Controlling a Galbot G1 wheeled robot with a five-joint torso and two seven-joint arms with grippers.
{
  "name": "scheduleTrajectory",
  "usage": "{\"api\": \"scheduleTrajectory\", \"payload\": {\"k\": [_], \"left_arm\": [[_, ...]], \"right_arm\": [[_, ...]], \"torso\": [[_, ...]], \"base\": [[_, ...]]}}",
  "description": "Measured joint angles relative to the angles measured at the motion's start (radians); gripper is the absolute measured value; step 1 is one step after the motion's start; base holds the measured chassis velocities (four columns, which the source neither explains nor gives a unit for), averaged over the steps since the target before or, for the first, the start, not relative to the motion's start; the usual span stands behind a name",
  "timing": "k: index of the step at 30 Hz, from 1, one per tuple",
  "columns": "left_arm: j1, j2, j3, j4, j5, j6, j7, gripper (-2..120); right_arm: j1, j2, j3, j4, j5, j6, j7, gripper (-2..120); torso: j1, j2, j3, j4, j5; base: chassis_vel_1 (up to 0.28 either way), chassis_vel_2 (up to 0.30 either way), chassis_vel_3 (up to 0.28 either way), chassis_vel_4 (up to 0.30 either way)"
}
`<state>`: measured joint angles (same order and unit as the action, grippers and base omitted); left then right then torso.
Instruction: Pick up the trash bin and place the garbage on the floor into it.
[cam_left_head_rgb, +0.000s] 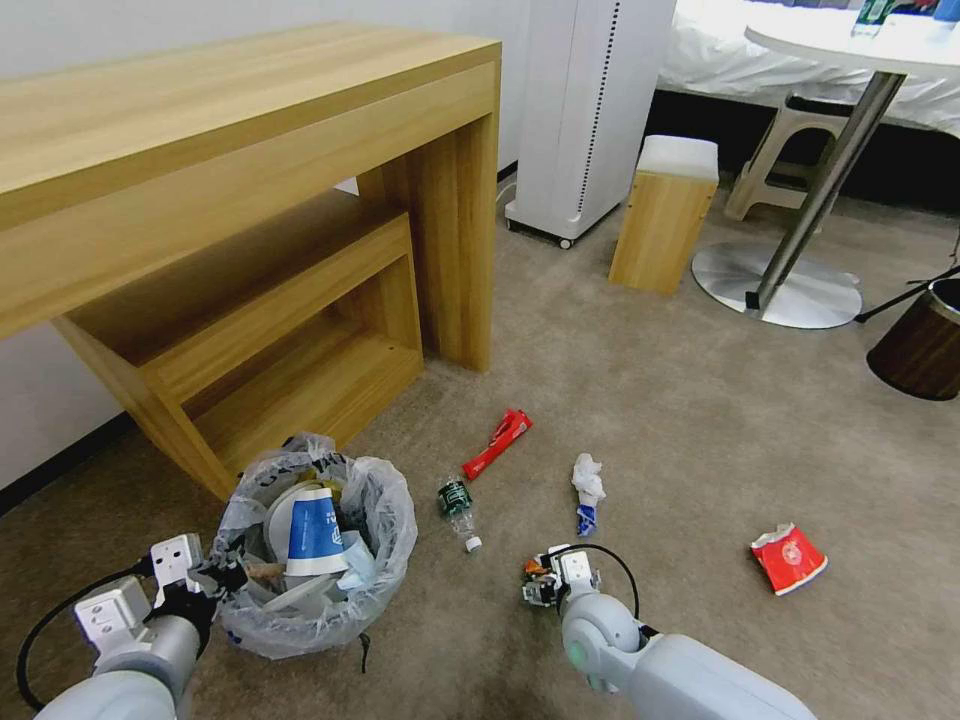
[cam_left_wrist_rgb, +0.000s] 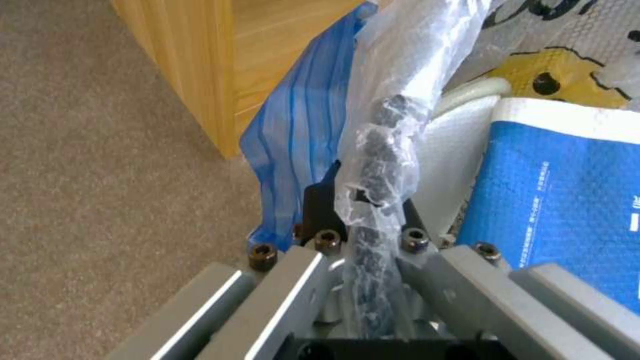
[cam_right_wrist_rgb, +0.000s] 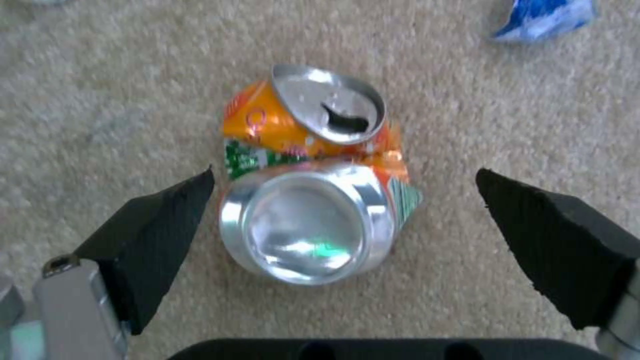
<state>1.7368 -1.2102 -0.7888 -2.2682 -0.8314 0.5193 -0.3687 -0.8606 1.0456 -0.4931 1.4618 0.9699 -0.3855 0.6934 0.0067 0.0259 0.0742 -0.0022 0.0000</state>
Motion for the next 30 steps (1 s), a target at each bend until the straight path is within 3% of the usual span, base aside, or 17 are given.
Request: {"api": "scheduleTrajectory", "payload": {"k": [5, 13, 19, 30], "left_arm": [[-0.005, 0.0, 0.002, 0.002, 0.0, -0.002, 0.0, 0], [-0.006, -0.001, 0.004, 0.003, 0.0, -0.009, 0.004, 0], [-0.008, 0.0, 0.004, 0.006, 0.0, -0.013, 0.006, 0], [-0.013, -0.001, 0.009, 0.016, 0.006, -0.02, 0.01, 0]], "right_arm": [[-0.009, -0.002, 0.001, -0.002, -0.011, 0.004, -0.001, 100], [-0.022, 0.005, 0.001, -0.024, -0.038, 0.025, -0.01, 80], [-0.025, 0.006, -0.002, -0.027, -0.05, 0.03, -0.013, 75], [-0.024, -0.001, 0.001, -0.016, -0.06, 0.036, -0.012, 53]], "torso": [[0.0, 0.0, 0.0, 0.0, 0.0], [0.0, 0.0, 0.0, 0.0, 0.0], [0.0, 0.0, 0.0, 0.0, 0.0], [0.0, 0.0, 0.0, 0.0, -0.0001]], "base": [[0.0, 0.0, 0.0, 0.0], [0.0, 0.0, 0.0, 0.0], [0.0, 0.0, 0.0, 0.0], [0.0, 0.0, 0.0, 0.0]]}}
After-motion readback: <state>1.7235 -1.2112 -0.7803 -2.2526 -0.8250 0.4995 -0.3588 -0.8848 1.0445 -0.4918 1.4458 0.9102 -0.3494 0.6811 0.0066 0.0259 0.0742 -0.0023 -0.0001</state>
